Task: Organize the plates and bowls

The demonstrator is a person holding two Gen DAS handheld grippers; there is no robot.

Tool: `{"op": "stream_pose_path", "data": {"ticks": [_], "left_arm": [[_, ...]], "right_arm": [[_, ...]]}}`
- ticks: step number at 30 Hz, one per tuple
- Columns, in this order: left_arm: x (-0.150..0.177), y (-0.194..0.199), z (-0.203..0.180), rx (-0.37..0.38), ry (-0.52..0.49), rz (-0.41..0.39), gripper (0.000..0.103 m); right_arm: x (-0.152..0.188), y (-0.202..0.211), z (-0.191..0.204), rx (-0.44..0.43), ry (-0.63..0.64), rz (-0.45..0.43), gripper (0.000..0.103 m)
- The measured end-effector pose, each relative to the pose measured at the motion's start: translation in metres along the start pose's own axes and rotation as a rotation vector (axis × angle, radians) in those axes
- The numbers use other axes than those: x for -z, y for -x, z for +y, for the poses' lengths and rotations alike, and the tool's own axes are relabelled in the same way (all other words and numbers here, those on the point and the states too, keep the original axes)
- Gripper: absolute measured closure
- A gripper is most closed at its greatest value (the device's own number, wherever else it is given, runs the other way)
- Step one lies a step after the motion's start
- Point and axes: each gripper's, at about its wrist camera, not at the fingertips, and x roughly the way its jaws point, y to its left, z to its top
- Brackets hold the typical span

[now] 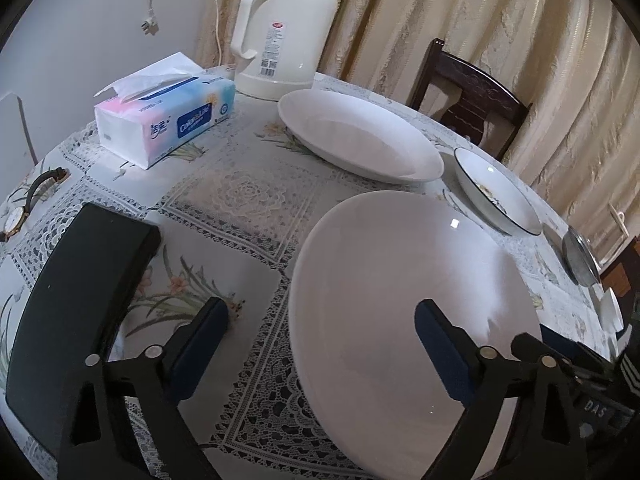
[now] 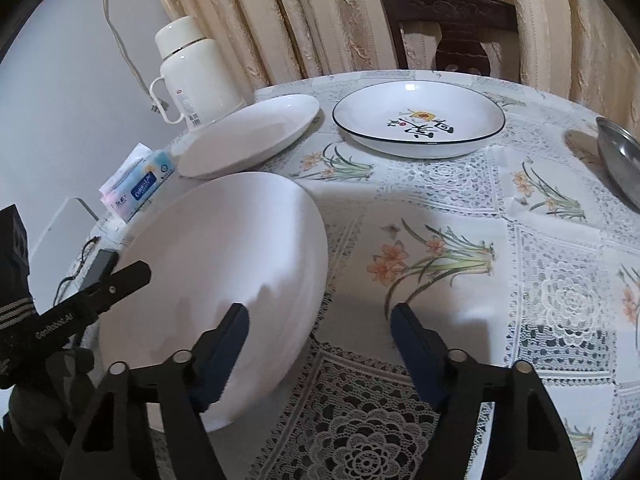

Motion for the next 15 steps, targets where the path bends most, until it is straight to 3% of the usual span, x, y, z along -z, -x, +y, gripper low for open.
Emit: {"op": "stream_pose_path", "data": {"ticks": [4, 6, 15], "left_arm": [[-0.0013, 0.0, 0.0011, 0.039, 0.006, -0.003, 0.024], [-0.0018, -0.0015, 0.0032, 0.078, 0.021, 0.006, 0.034], [-0.0015, -0.0045, -0.0022, 0.143, 0.018, 0.022, 0.038]], "right_arm": [[-0.0002, -0.0002, -0.0006, -0.032, -0.013, 0.0, 0.044], [-0.0004, -0.0002, -0.0012, -0.048, -0.019, 0.001, 0.048], [0.0005, -0.0043, 0.0011, -0.102, -0.023, 0.012, 0.055]]}}
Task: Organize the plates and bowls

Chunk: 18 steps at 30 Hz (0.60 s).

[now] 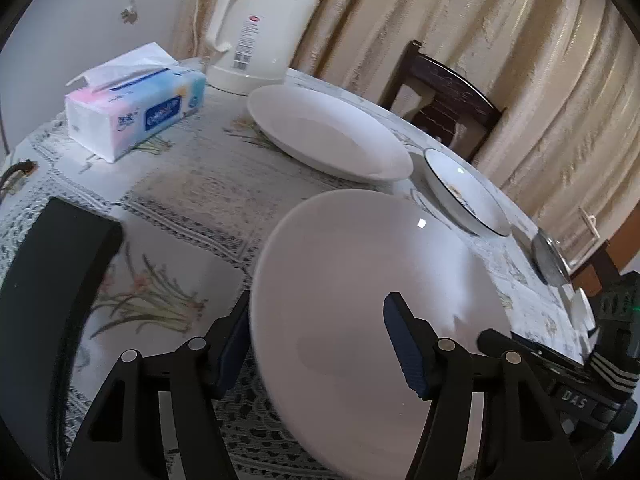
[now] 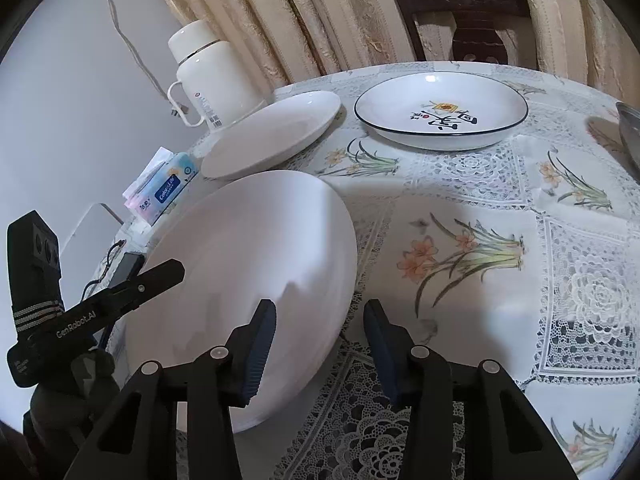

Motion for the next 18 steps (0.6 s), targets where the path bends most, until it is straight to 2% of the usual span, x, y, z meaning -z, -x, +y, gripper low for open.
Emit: {"op": "stream_pose_path", "data": {"ticks": [5, 8, 13, 18], "left_arm": [[0.0, 0.0, 0.001, 0.017, 0.006, -0.002, 0.039], [0.001, 0.001, 0.001, 0.014, 0.01, -0.005, 0.041], [0.003, 0.004, -0.001, 0.011, 0.01, -0.005, 0.043], [0.005, 0.01, -0.01, -0.004, -0.029, -0.018, 0.043]], "right_arm": [[0.002, -0.002, 0.004, -0.017, 0.022, 0.005, 0.073], [0.004, -0.003, 0.009, 0.009, 0.049, -0.002, 0.073], [0.004, 0.001, 0.004, -0.001, 0.029, -0.013, 0.074], [0.006, 0.009, 0.001, 0.0, 0.023, -0.037, 0.074]]}}
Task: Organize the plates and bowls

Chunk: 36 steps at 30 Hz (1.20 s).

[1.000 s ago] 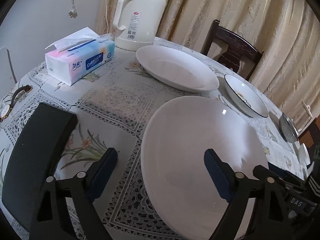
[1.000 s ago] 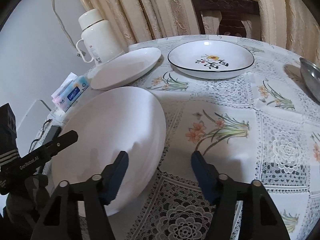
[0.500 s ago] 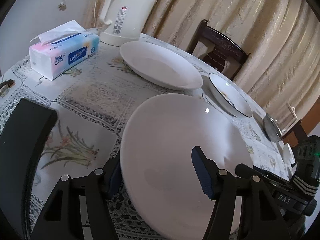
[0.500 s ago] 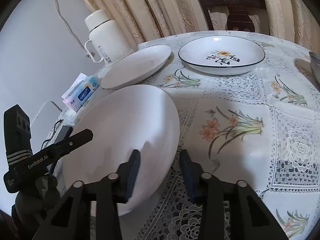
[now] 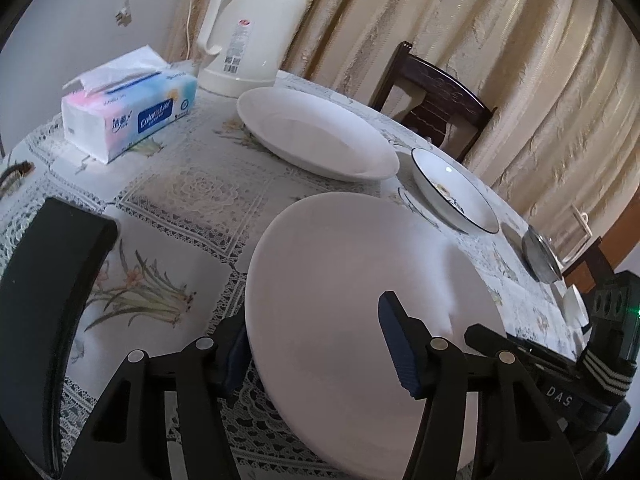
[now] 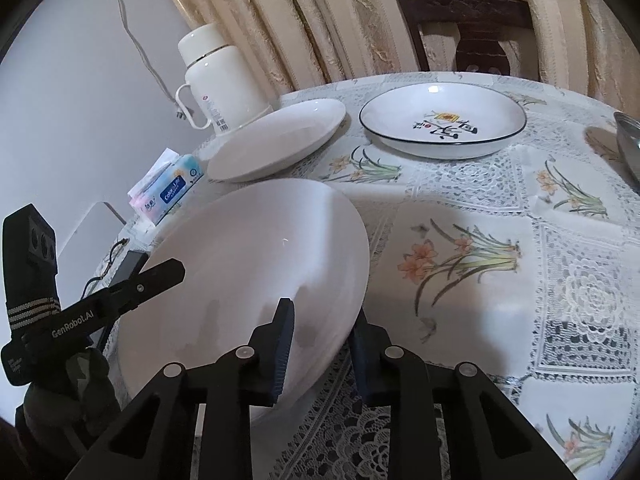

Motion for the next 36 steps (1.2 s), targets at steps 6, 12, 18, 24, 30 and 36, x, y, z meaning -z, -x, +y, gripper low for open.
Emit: {"op": "stream_pose_path", "data": {"ticks": [6, 12, 18, 24, 30, 36], "left_arm": [[0.001, -0.001, -0.018, 0.008, -0.033, 0.023, 0.043], [0.004, -0.005, -0.051, 0.024, -0.092, 0.04, 0.043], [0.009, -0.011, -0.097, 0.057, -0.17, 0.05, 0.043], [0.021, -0.034, -0.151, 0.105, -0.232, 0.102, 0.043], [0.033, -0.05, -0.206, 0.166, -0.31, 0.13, 0.044], [0.044, -0.069, -0.256, 0.221, -0.372, 0.162, 0.044]], "right_arm": [[0.006, 0.016, -0.013, -0.004, -0.038, -0.026, 0.074], [0.012, 0.042, -0.037, 0.01, -0.084, -0.077, 0.074], [0.02, 0.074, -0.067, 0.04, -0.136, -0.142, 0.074], [0.033, 0.103, -0.108, 0.083, -0.228, -0.194, 0.074], [0.045, 0.136, -0.146, 0.165, -0.296, -0.256, 0.074], [0.057, 0.158, -0.176, 0.219, -0.361, -0.294, 0.074]]}}
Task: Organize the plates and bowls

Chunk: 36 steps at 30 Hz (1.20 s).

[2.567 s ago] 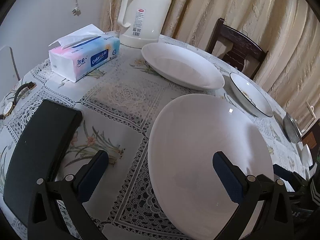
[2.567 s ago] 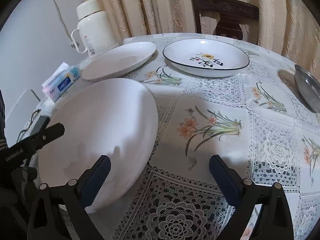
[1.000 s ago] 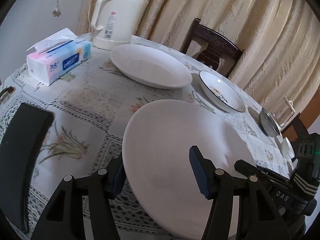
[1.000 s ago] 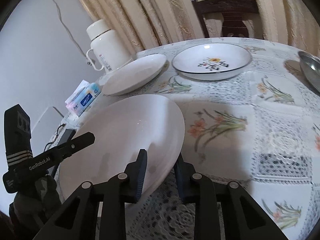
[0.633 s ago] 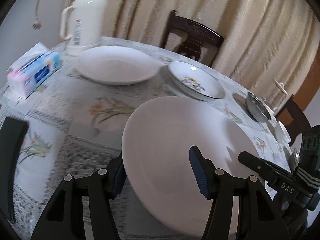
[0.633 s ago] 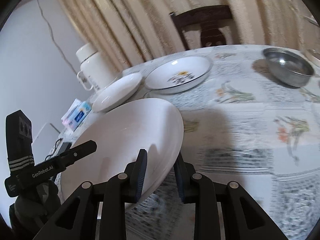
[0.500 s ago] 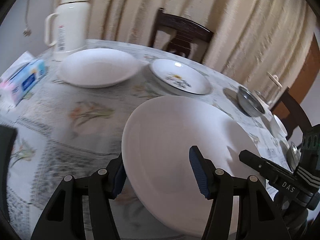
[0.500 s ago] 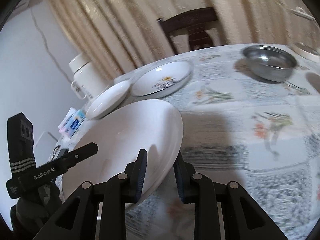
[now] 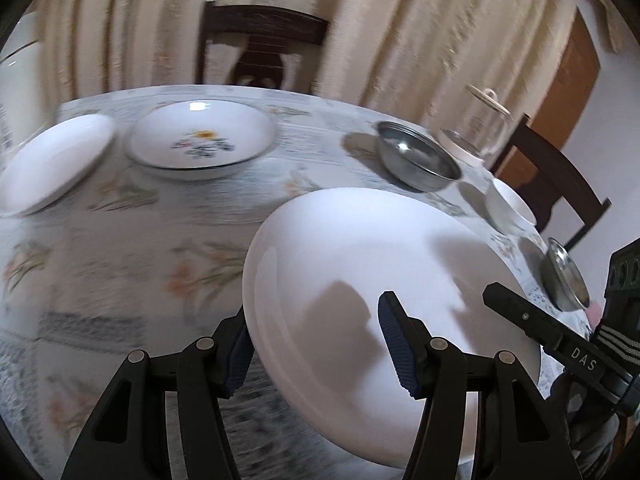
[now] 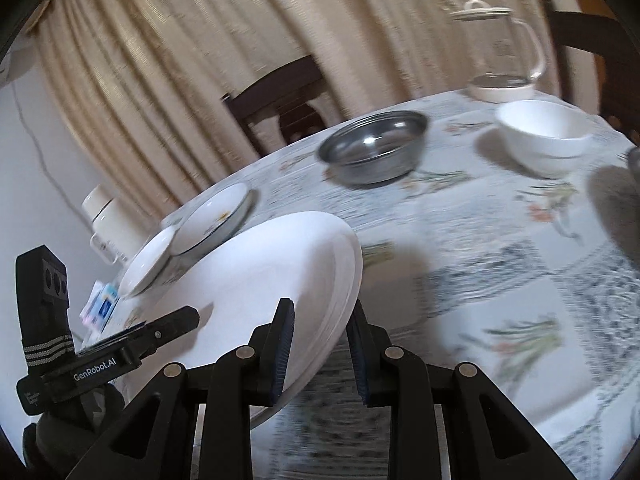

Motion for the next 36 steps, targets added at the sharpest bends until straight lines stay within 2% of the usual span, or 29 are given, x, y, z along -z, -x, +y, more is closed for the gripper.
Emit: {"op": "stream_pose_path", "data": {"ticks": [8, 15, 20, 22, 25, 32, 36], "left_arm": [[-0.002, -0.04, -0.04, 0.046, -0.048, 0.063, 0.044], [-0.001, -0.047, -0.044, 0.037, -0.052, 0.072, 0.044], [0.002, -0.051, -0.043, 0.036, -0.047, 0.099, 0.044], [0.004, -0.049, -0.042, 0.039, -0.045, 0.094, 0.044], [0.004, -0.043, -0.04, 0.039, -0.038, 0.075, 0.044], [0.001, -0.025, -0.031, 0.026, -0.023, 0.011, 0.044], [0.005, -0.021, -0.019, 0.022, 0.018, 0.011, 0.043]], "right_arm": [[-0.002, 0.01, -0.045, 0.057, -0.07, -0.022, 0.074], [0.0, 0.008, -0.053, 0.053, -0.087, -0.005, 0.074], [0.0, 0.006, -0.064, 0.058, -0.147, 0.013, 0.072], [0.0, 0.009, -0.069, 0.059, -0.168, -0.003, 0.071], [0.001, 0.014, -0.067, 0.078, -0.164, -0.041, 0.061], [0.001, 0.019, -0.054, 0.148, -0.106, -0.083, 0.061], [0.002, 0.024, -0.062, 0.155, -0.146, -0.109, 0.06]]}}
